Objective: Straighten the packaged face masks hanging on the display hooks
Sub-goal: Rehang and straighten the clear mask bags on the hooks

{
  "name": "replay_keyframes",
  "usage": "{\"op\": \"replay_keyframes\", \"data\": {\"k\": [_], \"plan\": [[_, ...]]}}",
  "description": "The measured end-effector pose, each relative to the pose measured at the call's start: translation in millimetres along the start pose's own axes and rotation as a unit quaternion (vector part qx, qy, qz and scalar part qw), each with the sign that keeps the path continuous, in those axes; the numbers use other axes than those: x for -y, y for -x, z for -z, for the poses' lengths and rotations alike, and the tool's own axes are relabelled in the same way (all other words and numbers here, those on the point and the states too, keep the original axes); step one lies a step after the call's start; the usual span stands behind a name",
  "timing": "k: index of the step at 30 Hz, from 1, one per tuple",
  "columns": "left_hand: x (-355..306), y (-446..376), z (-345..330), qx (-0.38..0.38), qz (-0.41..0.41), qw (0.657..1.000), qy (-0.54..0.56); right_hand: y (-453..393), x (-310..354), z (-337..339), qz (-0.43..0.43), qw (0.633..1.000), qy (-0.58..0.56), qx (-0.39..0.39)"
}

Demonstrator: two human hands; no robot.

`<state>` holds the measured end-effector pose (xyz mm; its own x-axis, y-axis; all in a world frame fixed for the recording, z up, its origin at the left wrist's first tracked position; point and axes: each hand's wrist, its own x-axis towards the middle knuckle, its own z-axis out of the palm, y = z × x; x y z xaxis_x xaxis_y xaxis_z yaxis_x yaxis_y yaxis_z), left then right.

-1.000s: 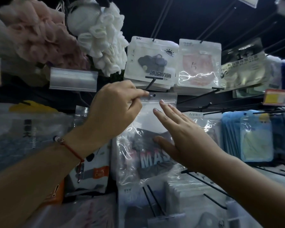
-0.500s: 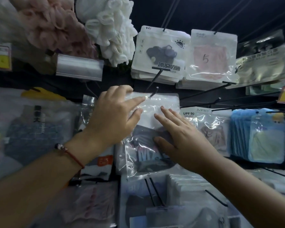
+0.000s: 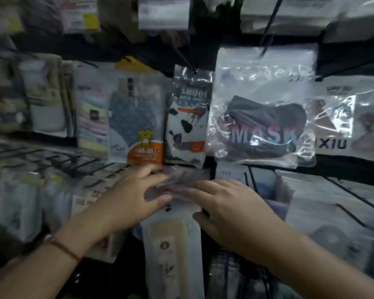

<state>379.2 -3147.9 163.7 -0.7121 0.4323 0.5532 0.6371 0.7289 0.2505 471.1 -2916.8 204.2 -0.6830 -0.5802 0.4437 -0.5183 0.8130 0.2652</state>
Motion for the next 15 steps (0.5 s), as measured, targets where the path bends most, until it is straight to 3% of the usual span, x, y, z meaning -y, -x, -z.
{"op": "replay_keyframes", "data": {"k": [2,7,11,15], "plan": [[-3,9,-4,0.002,0.022,1.0,-0.005,-1,6,-10,-0.061,0.998,-0.021,0.024],[-11,10,-3,-0.002,0.079,0.996,0.028,-9,9,-19,-0.128,0.992,0.005,-0.018],[-23,2,5,0.026,0.089,0.994,0.052,-10,9,-20,-0.146,0.988,0.039,0.004],[-23,-1,4,0.026,0.049,0.998,-0.014,-10,8,-20,-0.139,0.989,0.055,-0.002]]}}
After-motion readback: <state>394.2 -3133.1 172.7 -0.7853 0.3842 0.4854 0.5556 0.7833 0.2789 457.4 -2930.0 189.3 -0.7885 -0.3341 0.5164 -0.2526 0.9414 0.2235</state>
